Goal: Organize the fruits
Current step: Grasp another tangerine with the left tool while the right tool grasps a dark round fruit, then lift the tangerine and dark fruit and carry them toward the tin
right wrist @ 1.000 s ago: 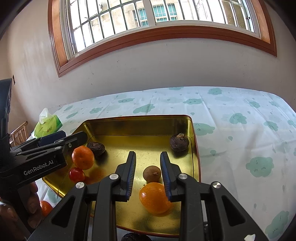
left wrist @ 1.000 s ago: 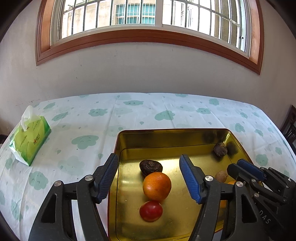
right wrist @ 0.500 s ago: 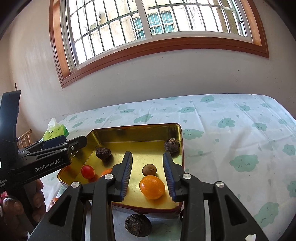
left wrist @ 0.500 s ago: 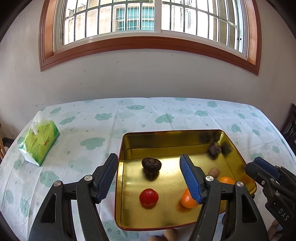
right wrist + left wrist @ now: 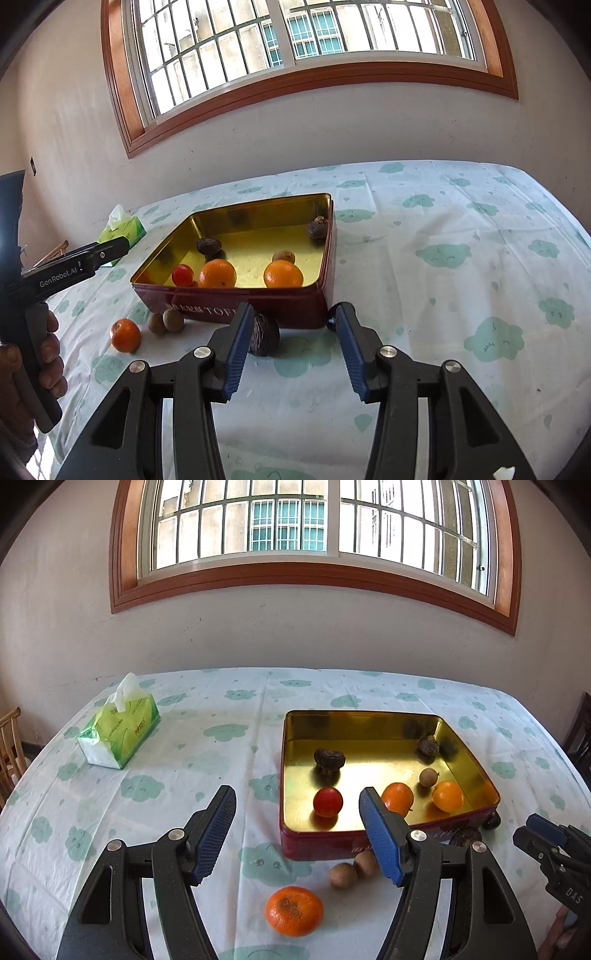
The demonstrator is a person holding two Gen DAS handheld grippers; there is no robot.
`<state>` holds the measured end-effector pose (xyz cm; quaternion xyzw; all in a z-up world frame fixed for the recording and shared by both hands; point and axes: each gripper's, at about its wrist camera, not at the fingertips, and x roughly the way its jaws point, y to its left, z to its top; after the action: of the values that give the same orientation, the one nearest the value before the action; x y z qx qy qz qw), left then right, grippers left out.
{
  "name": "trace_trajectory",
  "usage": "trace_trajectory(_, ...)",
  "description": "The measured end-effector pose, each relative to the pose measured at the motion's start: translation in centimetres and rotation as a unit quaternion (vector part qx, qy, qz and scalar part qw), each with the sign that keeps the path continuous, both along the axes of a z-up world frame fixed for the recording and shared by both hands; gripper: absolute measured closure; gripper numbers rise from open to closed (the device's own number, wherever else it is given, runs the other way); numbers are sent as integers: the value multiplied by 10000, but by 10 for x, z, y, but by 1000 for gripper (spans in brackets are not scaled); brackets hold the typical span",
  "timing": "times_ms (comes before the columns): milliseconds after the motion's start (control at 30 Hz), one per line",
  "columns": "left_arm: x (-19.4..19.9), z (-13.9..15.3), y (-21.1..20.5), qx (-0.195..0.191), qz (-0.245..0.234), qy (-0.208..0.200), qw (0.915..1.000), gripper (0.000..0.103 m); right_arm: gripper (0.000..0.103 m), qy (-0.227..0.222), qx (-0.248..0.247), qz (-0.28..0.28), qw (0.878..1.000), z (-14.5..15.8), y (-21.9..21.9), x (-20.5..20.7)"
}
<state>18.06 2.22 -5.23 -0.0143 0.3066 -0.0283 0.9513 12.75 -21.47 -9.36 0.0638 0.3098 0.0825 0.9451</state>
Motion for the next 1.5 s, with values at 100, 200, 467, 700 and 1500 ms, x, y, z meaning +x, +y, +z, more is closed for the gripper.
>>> trace_trajectory(100, -15, -14, 13, -92, 36, 159, 9998, 33, 59, 78, -51, 169, 9998, -5, 6, -5)
trace_trajectory(200, -30, -25, 24, -177, 44, 245, 9995, 33, 59, 176, -88, 334, 9992, -8, 15, -2)
trace_trajectory(467, -42, -41, 26, -19, -320, 304, 9990, 33, 54, 574, -58, 405, 9975, -19, 29, 23)
trace_trajectory(700, -22, -53, 30, -373, -674, 719, 9944, 33, 54, 789, -107, 338, 9963, -30, 38, 40)
trace_trajectory(1500, -20, -52, -14, -9, -635, 810, 9947, 61, 71, 413, -41, 267, 9988, -15, 42, 8)
